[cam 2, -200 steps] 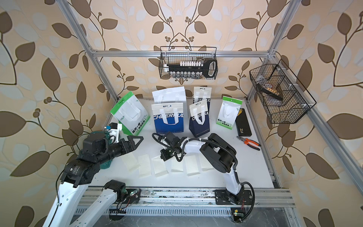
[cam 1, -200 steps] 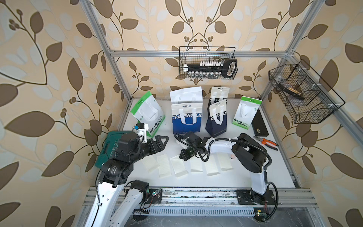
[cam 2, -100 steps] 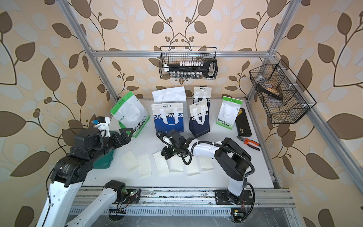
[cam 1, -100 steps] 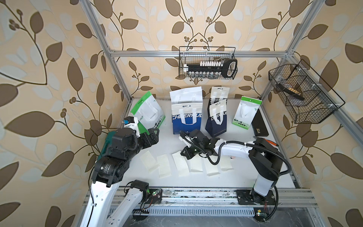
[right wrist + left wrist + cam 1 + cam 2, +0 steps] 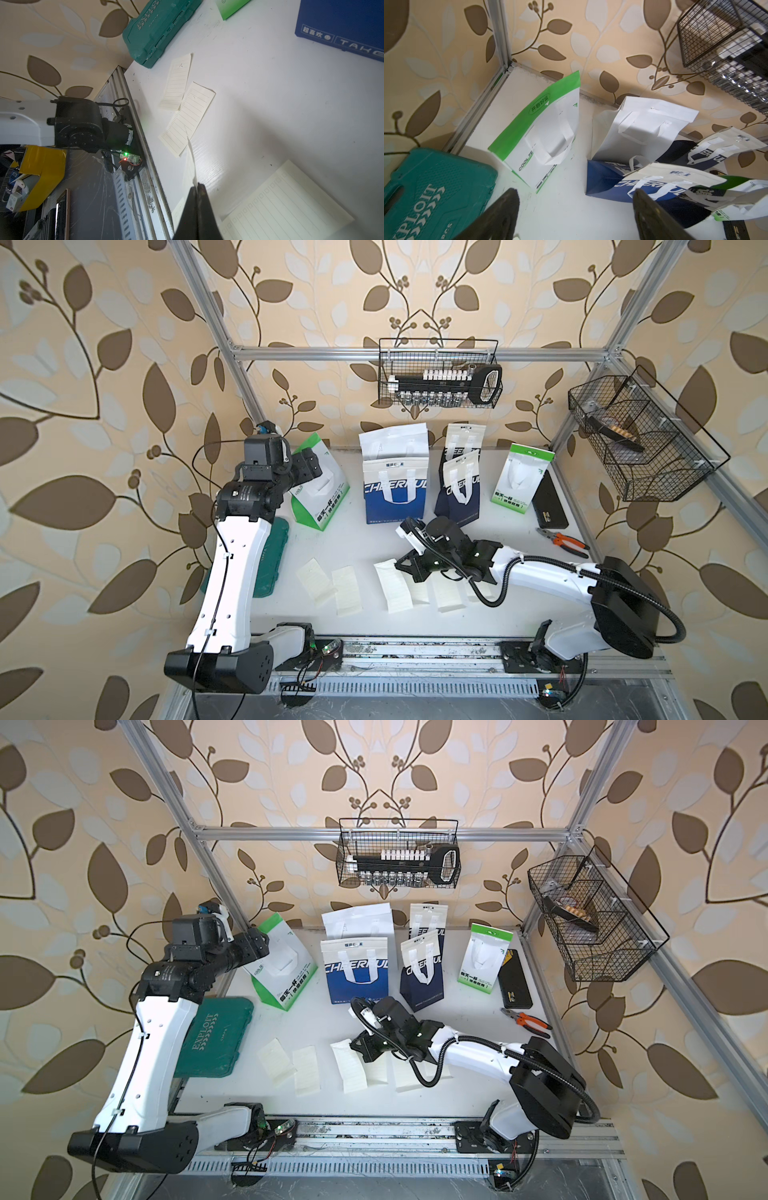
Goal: Staple the receipts to the bags
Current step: Pick up the receipt from the center of the board, then pick up the takeout bag at the center of the board.
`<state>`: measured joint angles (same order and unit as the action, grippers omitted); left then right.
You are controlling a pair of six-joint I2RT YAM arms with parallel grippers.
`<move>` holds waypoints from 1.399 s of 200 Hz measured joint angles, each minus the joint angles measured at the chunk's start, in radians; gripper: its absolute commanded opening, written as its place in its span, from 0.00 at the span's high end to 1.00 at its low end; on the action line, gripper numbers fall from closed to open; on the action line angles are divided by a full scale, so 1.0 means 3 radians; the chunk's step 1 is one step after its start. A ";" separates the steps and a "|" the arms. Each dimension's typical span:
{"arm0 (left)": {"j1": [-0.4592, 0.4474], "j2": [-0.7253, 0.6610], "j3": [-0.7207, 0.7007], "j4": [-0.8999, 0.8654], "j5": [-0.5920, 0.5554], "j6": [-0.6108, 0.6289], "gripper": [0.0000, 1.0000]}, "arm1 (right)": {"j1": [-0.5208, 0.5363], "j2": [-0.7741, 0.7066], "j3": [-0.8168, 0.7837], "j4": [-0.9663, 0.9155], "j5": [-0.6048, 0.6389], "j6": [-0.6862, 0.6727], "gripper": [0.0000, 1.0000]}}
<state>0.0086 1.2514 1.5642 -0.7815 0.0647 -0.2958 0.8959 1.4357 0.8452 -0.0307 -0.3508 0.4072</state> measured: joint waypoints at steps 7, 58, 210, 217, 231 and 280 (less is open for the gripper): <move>-0.0003 0.0079 0.0069 0.0038 0.0183 0.0027 0.15 | -0.0008 -0.0089 -0.0056 -0.0019 0.0004 -0.0001 1.00; -0.0404 0.0267 -0.0018 0.0595 0.1186 0.0334 0.14 | -0.0108 -0.0459 -0.0345 -0.0066 0.0009 0.0015 1.00; -0.1237 0.1312 0.0402 0.0720 0.0973 0.1821 0.20 | -0.0132 -0.0930 -0.0511 -0.0423 0.0037 0.0052 1.00; -0.1254 0.1312 0.0380 0.0727 0.0963 0.1854 0.21 | -0.0134 -0.0935 -0.0512 -0.0432 0.0038 0.0052 1.00; -0.1255 0.1312 0.0328 0.0758 0.0898 0.1886 0.23 | -0.0136 -0.0937 -0.0512 -0.0449 0.0045 0.0060 1.00; -0.1251 0.1311 0.0181 0.0931 0.0727 0.1963 0.21 | -0.0139 -0.0936 -0.0514 -0.0491 0.0061 0.0062 1.00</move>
<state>-0.3668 1.6447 1.6184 -0.5022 0.2829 0.2932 0.8543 1.1549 0.6910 -0.1780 -0.3325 0.4259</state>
